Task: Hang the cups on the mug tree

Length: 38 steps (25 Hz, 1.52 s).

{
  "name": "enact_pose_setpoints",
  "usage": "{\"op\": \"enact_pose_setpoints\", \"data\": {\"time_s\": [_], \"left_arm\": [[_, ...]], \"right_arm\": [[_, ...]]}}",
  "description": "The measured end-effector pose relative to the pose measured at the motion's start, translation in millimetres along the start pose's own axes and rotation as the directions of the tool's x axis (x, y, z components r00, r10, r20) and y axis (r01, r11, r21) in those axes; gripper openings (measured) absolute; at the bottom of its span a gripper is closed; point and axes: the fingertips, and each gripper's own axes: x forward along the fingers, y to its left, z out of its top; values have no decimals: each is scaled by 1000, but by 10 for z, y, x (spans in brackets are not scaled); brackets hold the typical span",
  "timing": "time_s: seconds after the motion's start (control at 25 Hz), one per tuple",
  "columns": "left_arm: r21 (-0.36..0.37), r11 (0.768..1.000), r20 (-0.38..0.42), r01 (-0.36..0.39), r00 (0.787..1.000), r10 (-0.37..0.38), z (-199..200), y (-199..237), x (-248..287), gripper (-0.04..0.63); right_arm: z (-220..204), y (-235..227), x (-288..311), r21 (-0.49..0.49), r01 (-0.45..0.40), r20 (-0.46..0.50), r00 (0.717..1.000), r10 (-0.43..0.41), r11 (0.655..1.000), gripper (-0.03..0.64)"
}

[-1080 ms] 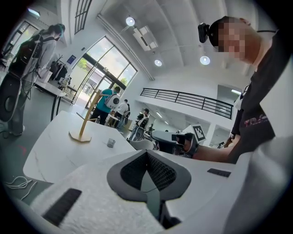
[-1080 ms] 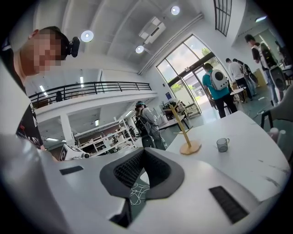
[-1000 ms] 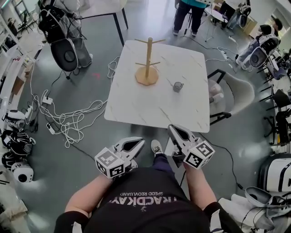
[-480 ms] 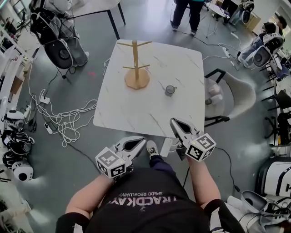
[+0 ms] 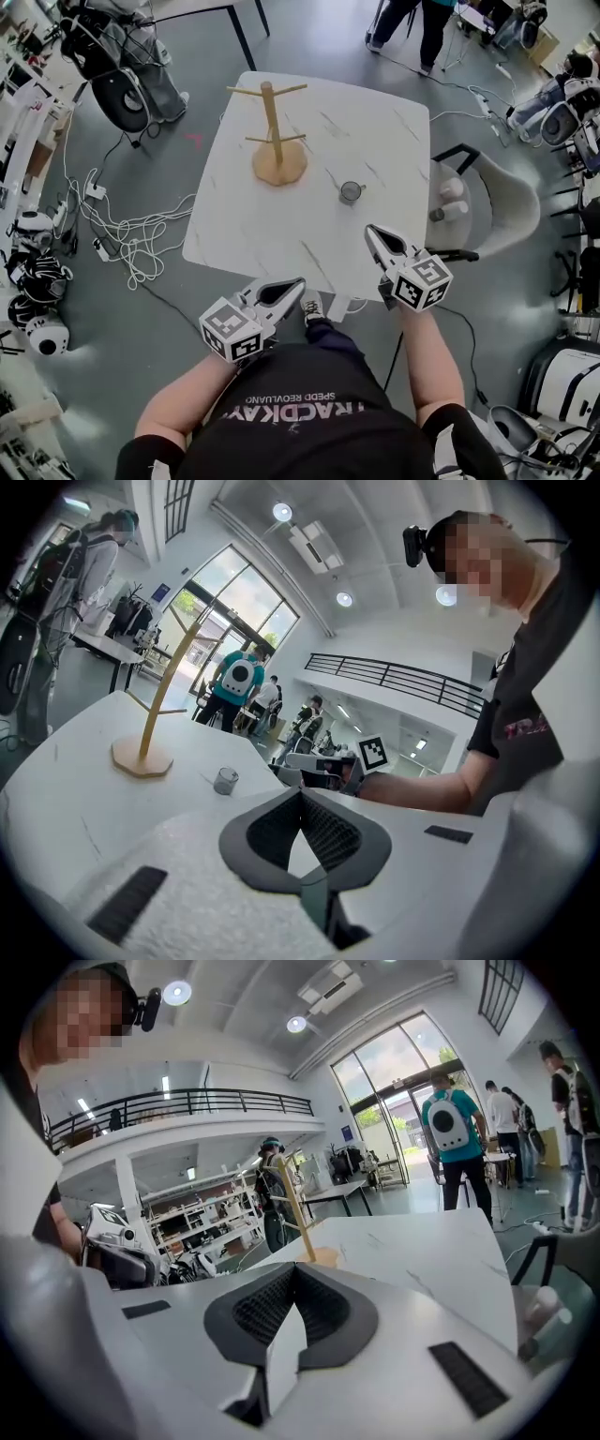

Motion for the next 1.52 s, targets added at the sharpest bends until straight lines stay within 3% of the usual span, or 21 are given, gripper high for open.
{"op": "enact_pose_setpoints", "data": {"time_s": [0.52,0.68,0.8,0.96,1.08,1.28,1.4,1.52], "left_arm": [[-49,995,-9,-87,996,86,-11,290,420,-3],[-60,993,-10,-106,994,105,-27,308,509,-3],[-68,990,-9,-127,992,127,-58,337,523,-3],[-82,984,-7,-157,988,157,-67,381,506,-3],[-92,981,-6,-174,985,174,-85,402,491,-3],[-113,972,-11,-205,979,205,-147,449,408,-3],[-122,968,-10,-221,975,221,-165,487,369,-3],[-130,964,-7,-233,972,234,-176,514,352,-3]], "right_arm": [[-194,-809,452,-67,-67,-126,990,58,996,12],[-252,-1016,581,-127,-93,-180,981,69,988,14],[-331,-1141,686,-225,-130,-246,967,72,966,20],[-471,-1267,824,-324,-209,-354,931,87,923,78],[-596,-1386,899,-388,-267,-443,893,76,882,88],[-810,-1526,1010,-494,-398,-590,807,39,773,110],[-893,-1578,1112,-550,-467,-642,767,7,693,112],[-955,-1607,1188,-599,-542,-686,727,-29,590,112]]}}
